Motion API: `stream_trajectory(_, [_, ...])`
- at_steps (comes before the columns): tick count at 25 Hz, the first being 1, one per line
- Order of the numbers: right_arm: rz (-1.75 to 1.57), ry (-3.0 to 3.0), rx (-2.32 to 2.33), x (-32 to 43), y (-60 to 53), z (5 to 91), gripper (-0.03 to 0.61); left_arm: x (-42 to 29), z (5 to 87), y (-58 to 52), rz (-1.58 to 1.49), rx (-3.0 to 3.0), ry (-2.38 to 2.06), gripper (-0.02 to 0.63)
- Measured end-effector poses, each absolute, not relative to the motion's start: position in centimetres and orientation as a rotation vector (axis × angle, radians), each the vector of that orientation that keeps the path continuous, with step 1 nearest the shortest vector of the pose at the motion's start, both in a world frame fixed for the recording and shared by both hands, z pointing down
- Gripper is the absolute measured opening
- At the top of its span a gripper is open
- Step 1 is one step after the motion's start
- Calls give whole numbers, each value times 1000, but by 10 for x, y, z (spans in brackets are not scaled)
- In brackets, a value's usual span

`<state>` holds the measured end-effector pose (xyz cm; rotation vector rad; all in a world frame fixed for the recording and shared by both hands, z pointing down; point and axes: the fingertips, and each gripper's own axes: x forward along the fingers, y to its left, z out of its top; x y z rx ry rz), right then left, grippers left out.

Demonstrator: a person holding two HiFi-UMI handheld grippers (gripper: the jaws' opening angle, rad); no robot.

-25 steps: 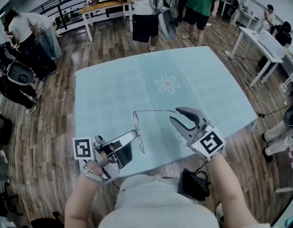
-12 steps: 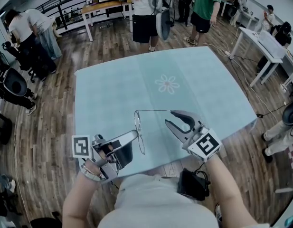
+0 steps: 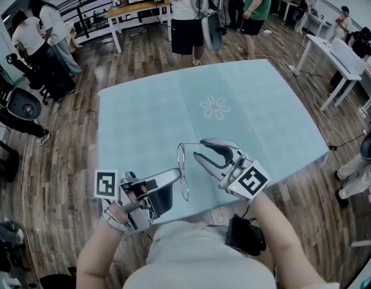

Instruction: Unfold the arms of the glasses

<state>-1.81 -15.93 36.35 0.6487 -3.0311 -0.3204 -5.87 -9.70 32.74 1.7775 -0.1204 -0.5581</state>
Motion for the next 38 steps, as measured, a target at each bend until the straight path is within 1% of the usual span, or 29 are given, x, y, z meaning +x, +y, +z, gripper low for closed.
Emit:
stream_trajectory(5, [-314, -3097, 586, -34, -158, 358, 124, -58, 328, -97, -551, 1758, -111, 11])
stream_trajectory(10, [-462, -3037, 514, -44, -153, 357, 122, -53, 329, -94, -538, 1736, -104, 11])
stream_trajectory(13, [-498, -3041, 508, -49, -153, 355, 97, -52, 332, -94, -537, 1720, -101, 11])
stream_trajectory(16, [-525, -3032, 508, -53, -153, 355, 89, -54, 335, -94, -538, 1708, -100, 11])
stream_trajectory(20, [-578, -2992, 497, -56, -148, 358, 41, -56, 335, -94, -548, 1698, -100, 11])
stream_trajectory(30, [-562, -3043, 535, -53, -149, 352, 40, -63, 335, -95, -575, 1686, -127, 11])
stream_trajectory(38, [-466, -3075, 615, -39, -153, 352, 37, -70, 334, -97, -602, 1686, -137, 11])
